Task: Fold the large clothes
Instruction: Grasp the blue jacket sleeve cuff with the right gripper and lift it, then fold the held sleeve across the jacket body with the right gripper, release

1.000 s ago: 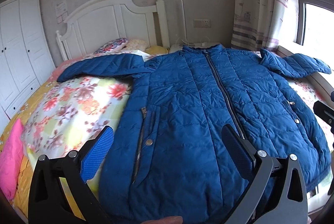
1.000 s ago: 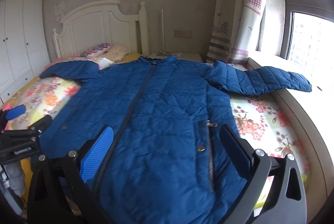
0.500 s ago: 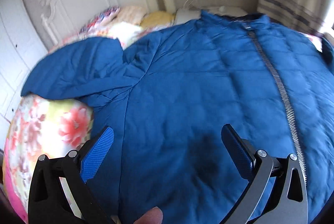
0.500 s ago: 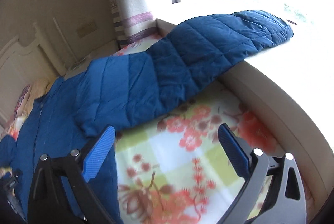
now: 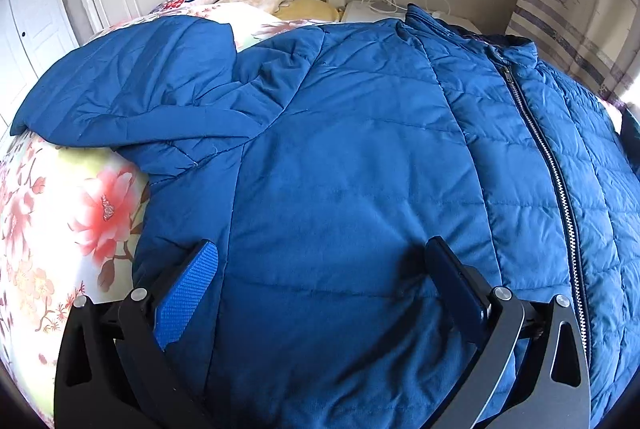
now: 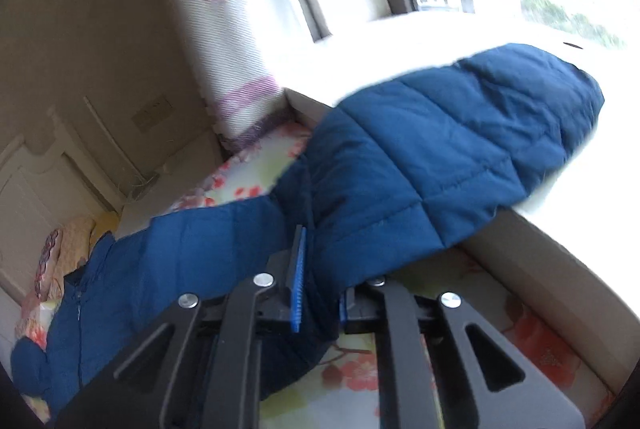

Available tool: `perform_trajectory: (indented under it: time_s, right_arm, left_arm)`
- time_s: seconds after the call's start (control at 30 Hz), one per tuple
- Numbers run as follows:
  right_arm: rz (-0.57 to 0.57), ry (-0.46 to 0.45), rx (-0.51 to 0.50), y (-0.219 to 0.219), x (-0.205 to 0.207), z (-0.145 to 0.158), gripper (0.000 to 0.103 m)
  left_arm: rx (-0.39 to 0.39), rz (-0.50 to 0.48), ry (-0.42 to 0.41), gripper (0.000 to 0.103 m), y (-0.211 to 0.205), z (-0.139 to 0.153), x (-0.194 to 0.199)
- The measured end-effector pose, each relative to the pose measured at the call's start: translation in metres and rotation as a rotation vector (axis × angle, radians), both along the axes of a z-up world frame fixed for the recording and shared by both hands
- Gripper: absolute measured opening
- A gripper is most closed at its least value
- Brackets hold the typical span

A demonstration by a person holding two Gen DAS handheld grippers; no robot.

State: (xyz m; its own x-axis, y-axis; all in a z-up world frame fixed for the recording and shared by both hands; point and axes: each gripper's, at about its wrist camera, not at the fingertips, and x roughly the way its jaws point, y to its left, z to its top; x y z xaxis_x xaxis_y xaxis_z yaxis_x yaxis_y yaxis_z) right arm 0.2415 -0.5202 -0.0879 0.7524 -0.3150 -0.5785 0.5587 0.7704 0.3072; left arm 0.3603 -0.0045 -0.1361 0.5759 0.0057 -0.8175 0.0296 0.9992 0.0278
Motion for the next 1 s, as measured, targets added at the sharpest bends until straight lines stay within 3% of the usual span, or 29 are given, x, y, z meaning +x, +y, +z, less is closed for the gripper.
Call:
perform_trajectory:
  time_s: [0.13,0.27,0.37,0.43,0.47,0.53,0.6,0.73,0.8,0.87,1.0]
  right_arm:
    - [0.242,-0.041,-0.105,0.08,0.021,0.027,0.008]
    - [0.523,-0.011,-0.179,0.178,0.042,0.027,0.008]
    - [0.691,0.129,-0.262,0.241,0.06,0.001,0.008]
    - [0.735,0.297,-0.245,0.259,0.075,-0.036,0.019]
    - [0.747,0.336,-0.229,0.26,0.079,-0.051,0.032]
    - [0.752,0.317,-0.171,0.252,0.077,-0.047,0.036]
    - [0.765,0.298,-0.049,0.237,0.071,-0.04,0.057]
    - [0.7,0.154,0.116,0.204,0.022,-0.014,0.064]
    - [0.599,0.065,0.196,0.169,-0.002,-0.006,0.064]
    - [0.496,0.018,0.28,0.134,-0.006,-0.009,0.064]
    - [0.431,-0.031,0.498,0.088,0.009,-0.034,0.064]
  left_arm:
    - [-0.001,-0.007,-0.006,0.099,0.0,0.0,-0.001]
    - [-0.015,-0.011,-0.011,0.099,0.002,0.002,-0.002]
    - [-0.016,-0.012,-0.013,0.099,0.002,0.003,-0.003]
    - [-0.016,-0.012,-0.013,0.099,0.002,0.003,-0.003]
    - [-0.016,-0.012,-0.014,0.099,0.002,0.003,-0.003]
    - [-0.017,-0.013,-0.015,0.099,0.002,0.003,-0.003]
    - [-0.022,-0.014,-0.016,0.099,0.002,0.004,-0.002]
    - [-0.022,-0.015,-0.019,0.099,0.002,0.004,-0.002]
    - [-0.024,-0.016,-0.019,0.099,0.003,0.004,-0.002]
    - [-0.023,-0.016,-0.019,0.099,0.002,0.004,-0.003]
    - [-0.027,-0.017,-0.022,0.099,0.003,0.004,-0.004]
